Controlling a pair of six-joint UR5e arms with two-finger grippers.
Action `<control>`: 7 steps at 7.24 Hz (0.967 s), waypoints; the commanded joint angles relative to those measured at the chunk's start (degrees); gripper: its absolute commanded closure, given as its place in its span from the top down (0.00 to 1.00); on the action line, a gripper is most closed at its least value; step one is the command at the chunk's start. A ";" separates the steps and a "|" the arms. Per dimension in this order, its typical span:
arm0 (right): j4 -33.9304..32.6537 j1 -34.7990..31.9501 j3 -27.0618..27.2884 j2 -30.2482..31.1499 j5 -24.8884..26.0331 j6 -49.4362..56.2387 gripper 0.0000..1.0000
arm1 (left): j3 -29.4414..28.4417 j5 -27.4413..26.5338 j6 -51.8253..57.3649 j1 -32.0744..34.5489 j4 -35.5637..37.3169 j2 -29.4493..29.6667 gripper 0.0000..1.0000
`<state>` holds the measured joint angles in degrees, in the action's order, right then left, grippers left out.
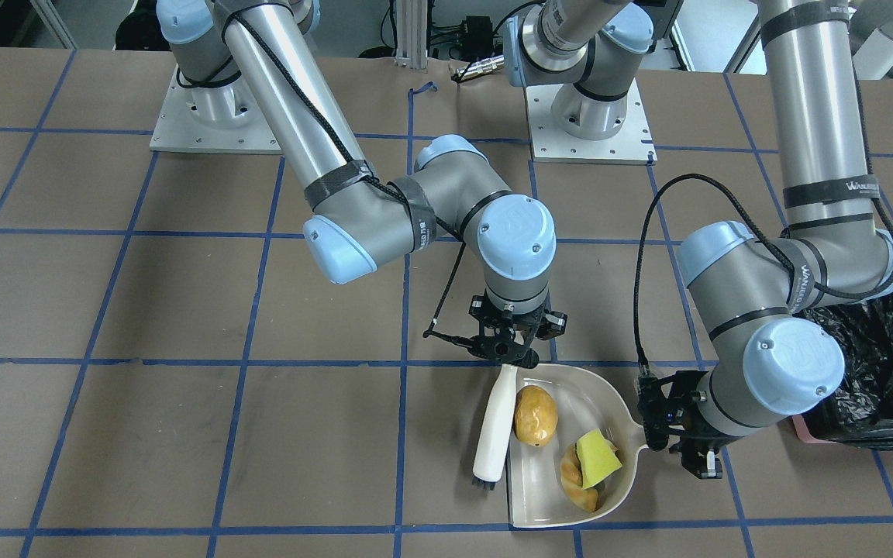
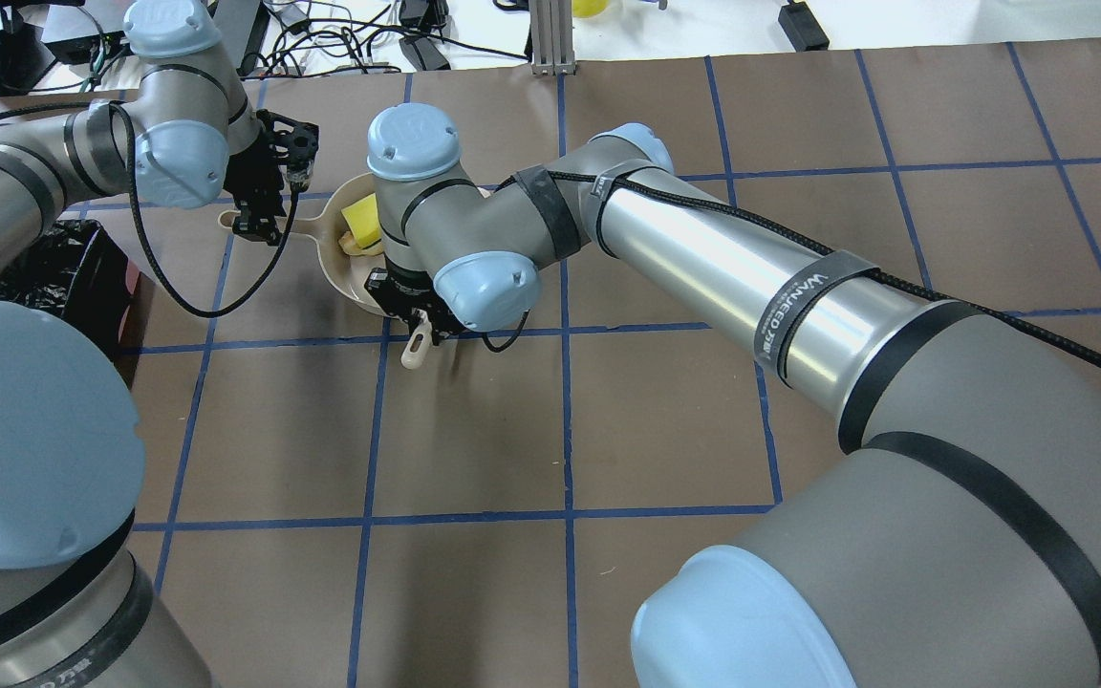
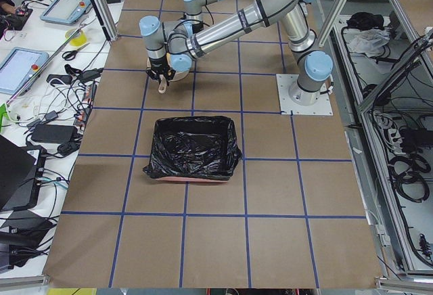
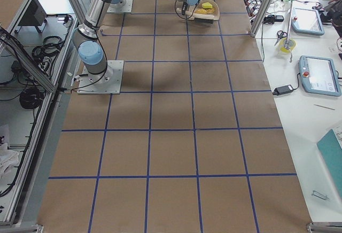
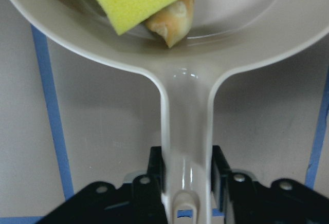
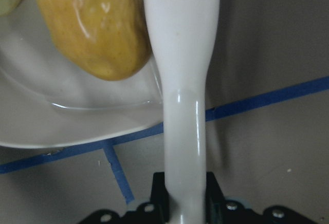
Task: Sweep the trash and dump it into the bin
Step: 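Sweep the yellow potato into the dustpan with the right gripper's brush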
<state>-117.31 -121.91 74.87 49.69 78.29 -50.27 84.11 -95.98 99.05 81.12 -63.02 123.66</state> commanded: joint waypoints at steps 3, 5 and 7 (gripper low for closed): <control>-0.03 -1.76 -4.11 -1.70 -3.13 -2.90 0.00 | 0.00 0.00 0.09 0.00 0.00 0.00 0.00; 0.50 -1.50 -3.60 -1.44 -1.92 1.03 0.00 | 0.00 0.00 0.09 0.00 0.00 0.00 0.00; 2.16 -0.97 -3.24 -1.08 2.20 2.98 0.00 | 0.00 0.00 0.18 0.00 0.00 0.00 0.00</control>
<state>-116.29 -123.15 71.43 48.42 77.96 -48.71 84.11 -95.94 99.20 81.12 -63.02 123.66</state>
